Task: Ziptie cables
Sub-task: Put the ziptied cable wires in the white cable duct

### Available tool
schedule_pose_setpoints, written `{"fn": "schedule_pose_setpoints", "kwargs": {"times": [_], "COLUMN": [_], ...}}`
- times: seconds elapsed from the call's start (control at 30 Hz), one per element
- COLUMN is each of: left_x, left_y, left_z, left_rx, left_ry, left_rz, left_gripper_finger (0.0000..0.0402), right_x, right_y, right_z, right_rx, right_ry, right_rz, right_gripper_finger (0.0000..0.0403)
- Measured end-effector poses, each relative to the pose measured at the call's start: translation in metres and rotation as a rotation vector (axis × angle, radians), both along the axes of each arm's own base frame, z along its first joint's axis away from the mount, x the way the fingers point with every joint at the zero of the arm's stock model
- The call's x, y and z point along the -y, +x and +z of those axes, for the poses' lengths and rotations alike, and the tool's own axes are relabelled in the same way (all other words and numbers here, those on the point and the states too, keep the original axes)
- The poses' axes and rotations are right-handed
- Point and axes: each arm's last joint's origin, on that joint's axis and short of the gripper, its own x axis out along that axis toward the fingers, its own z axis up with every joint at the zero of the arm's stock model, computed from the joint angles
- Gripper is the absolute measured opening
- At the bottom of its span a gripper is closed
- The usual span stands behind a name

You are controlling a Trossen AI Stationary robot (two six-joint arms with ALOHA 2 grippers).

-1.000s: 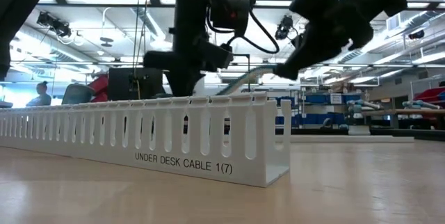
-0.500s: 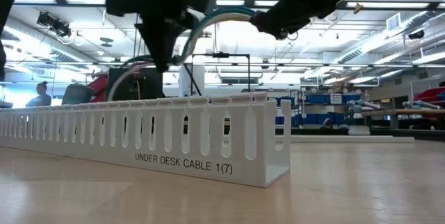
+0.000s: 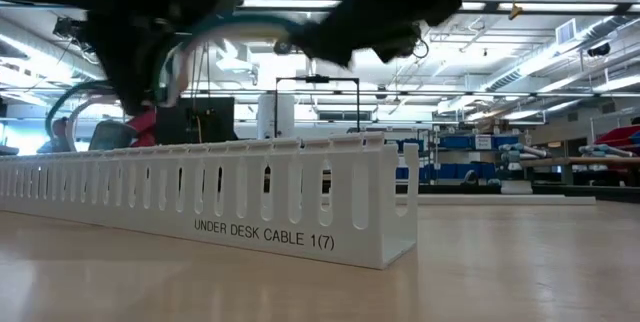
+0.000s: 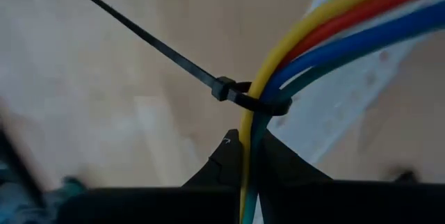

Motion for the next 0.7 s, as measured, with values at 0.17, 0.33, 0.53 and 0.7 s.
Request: {"fn": "schedule_pose_setpoints", "kwargs": {"times": [0.17, 0.33, 0.53, 0.7], "left_x": [0.026, 0.036, 0.035, 0.031], "left_y": [-0.011, -0.015, -0.014, -0.019], "left_z": [-0.009, -0.012, -0.025, -0.047], "left_rx": [0.051, 0.087, 0.116, 0.123], "left_ry": [-0.026, -0.032, -0.046, -0.049], "left_rz": [-0.002, -0.001, 0.015, 0.019], "left_gripper_finger": [0.0000, 0.0000, 0.0001, 0.0007], "right_x": [-0.023, -0.037, -0.038, -0.041], "right_y": [0.005, 0.009, 0.007, 0.003], "right_z": [-0.002, -0.016, -0.023, -0.025], "right_rx": [-0.007, -0.051, -0.059, -0.084], "right_ry": [0.050, 0.064, 0.079, 0.117], "right_rz": [-0.013, -0.086, -0.235, -0.277], "right_gripper_finger": [0.0017, 0.0017, 0.0027, 0.0024]}}
